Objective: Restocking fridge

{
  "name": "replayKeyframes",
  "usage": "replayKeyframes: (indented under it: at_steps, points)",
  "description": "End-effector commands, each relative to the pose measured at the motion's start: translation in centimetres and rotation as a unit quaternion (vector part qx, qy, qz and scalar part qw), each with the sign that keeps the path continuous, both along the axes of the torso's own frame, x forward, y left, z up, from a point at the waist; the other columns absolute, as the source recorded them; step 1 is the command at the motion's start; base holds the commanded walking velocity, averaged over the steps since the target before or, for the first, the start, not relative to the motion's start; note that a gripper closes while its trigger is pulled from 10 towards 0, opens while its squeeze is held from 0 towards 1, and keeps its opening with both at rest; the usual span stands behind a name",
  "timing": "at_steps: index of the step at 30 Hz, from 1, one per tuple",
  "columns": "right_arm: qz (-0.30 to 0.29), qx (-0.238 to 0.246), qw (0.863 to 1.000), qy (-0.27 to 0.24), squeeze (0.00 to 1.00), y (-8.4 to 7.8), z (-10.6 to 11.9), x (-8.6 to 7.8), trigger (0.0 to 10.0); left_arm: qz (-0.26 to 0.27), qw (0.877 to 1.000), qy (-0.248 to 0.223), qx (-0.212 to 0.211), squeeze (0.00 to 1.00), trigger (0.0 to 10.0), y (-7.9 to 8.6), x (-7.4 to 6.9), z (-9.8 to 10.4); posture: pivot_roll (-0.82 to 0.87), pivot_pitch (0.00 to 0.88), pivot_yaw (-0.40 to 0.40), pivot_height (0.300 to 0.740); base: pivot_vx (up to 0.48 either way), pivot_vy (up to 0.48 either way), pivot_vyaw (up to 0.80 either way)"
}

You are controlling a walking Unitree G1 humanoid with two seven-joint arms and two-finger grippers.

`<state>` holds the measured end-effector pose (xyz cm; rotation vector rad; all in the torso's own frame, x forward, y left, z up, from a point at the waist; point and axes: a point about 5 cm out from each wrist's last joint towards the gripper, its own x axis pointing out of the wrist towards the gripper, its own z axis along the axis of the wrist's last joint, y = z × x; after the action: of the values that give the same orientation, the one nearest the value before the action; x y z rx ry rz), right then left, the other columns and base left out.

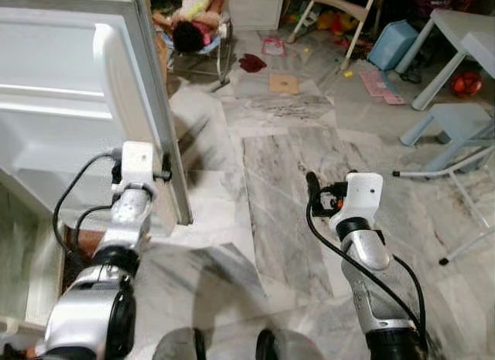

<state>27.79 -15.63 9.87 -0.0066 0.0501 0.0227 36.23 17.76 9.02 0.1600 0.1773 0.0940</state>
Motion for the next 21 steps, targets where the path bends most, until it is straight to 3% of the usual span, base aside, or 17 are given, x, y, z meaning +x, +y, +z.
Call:
replayKeyframes:
  at_steps: [1,2,7,12,21]
  points:
    - [-0.003,0.0,1.0,0.006,0.0,-0.1,-0.1,0.2,10.0,-0.036,0.999,-0.017,0.009,0.0,10.0,-2.2,0.9,1.3,-0.06,0.06,-0.066,0.74,0.0,0.0,0.0]
    - [-0.006,0.0,1.0,0.007,0.0,-0.1,-0.1,0.2,10.0,-0.054,0.998,-0.021,0.009,0.0,10.0,-3.3,1.4,2.0,-0.06,0.057,-0.063,0.74,0.0,0.0,0.0]
    - [-0.013,0.001,1.0,0.006,0.0,-0.4,0.0,0.0,10.0,-0.082,0.996,-0.036,0.01,0.0,10.0,-5.3,2.3,3.5,-0.07,0.054,-0.049,0.74,0.0,0.203,-0.72]
    - [-0.018,0.001,1.0,0.005,0.0,-0.6,-0.1,-0.2,10.0,-0.089,0.995,-0.035,0.016,0.0,10.0,-5.7,2.5,3.8,-0.07,0.055,-0.046,0.74,0.0,0.236,-0.27]
    - [-0.013,0.002,1.0,0.002,0.0,-0.2,0.0,0.2,10.0,-0.091,0.995,-0.035,0.022,0.0,10.0,-5.8,2.6,4.0,-0.06,0.052,-0.049,0.74,0.274,0.0,0.0]
